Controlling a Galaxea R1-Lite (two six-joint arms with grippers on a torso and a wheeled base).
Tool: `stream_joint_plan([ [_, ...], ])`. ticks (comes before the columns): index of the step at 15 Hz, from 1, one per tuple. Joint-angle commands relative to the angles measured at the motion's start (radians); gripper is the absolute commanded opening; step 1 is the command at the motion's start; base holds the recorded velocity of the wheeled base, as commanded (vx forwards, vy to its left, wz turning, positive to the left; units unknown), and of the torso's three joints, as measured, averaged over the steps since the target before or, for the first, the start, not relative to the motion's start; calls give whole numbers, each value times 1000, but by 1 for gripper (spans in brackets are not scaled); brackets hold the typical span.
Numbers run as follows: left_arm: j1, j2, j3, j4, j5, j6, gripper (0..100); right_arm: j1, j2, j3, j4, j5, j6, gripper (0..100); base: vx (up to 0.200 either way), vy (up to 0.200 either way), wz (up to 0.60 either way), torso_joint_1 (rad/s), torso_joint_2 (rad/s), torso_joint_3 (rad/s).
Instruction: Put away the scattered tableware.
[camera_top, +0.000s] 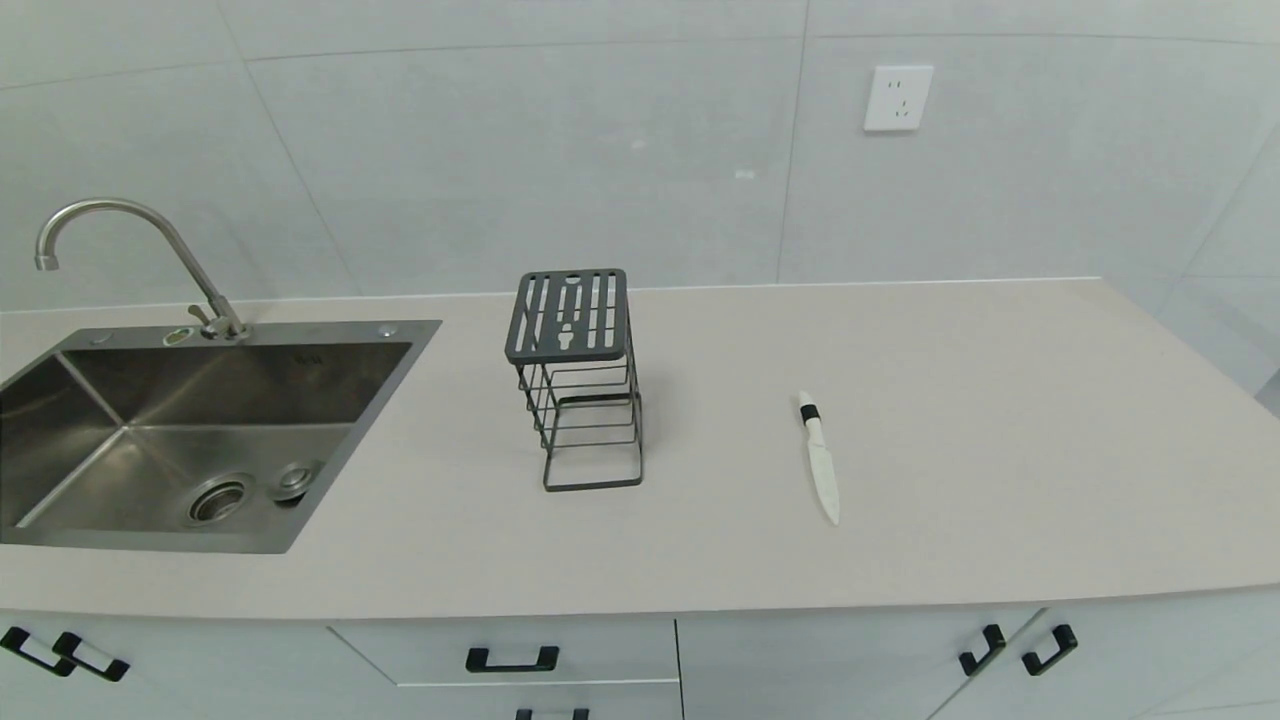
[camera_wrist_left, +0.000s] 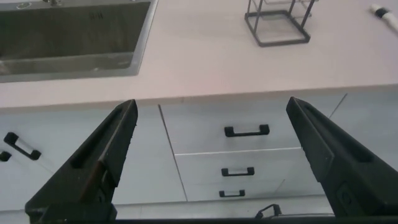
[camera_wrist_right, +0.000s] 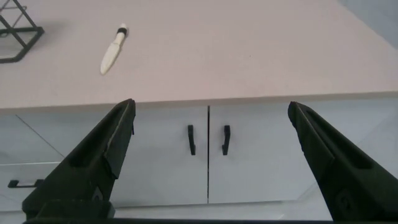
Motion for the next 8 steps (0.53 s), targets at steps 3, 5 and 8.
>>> stream_joint_plan([
  [3,0,1,0,0,0,-8,100,0,1,0,0,0,0,100,67,0,0,11,-37,-14],
  [5,0,1,0,1,0,-6,100,0,1,0,0,0,0,100,0,0,0,25,1,-6],
  [8,0,1,0,1,0,-5,100,0,1,0,0,0,0,100,0,0,0,0,0,0],
])
